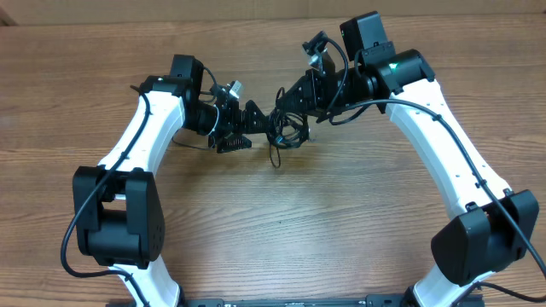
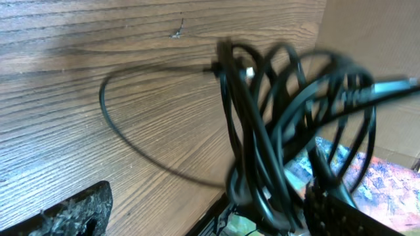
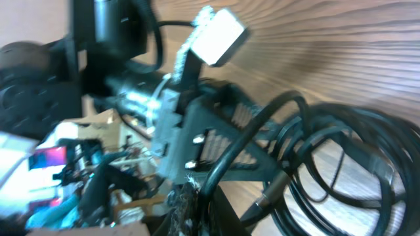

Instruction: Untangle cables

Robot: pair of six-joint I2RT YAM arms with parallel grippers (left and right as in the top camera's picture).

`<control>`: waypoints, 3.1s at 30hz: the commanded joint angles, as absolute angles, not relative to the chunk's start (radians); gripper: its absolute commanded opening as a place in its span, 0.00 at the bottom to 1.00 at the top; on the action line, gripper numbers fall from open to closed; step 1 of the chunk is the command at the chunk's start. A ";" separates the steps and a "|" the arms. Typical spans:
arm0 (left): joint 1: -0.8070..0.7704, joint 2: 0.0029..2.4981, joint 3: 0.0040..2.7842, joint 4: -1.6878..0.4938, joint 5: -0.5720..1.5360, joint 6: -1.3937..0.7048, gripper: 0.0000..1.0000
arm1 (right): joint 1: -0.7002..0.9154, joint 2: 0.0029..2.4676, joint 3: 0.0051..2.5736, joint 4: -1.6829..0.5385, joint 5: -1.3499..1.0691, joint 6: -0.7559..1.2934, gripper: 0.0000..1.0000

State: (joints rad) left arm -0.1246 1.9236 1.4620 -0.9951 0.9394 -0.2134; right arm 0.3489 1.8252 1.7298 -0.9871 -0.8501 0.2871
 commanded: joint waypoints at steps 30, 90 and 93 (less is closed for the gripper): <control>-0.160 1.930 1.480 -1.036 0.611 -0.353 0.79 | 0.368 1.818 1.680 -1.106 -0.382 0.374 0.44; -0.297 1.850 1.890 -1.428 0.696 -0.476 0.04 | 0.173 1.819 1.654 -1.105 -0.210 0.370 1.00; -0.281 1.850 1.890 -1.370 1.161 -0.226 0.04 | 0.173 1.819 1.654 -1.105 -0.210 0.370 1.00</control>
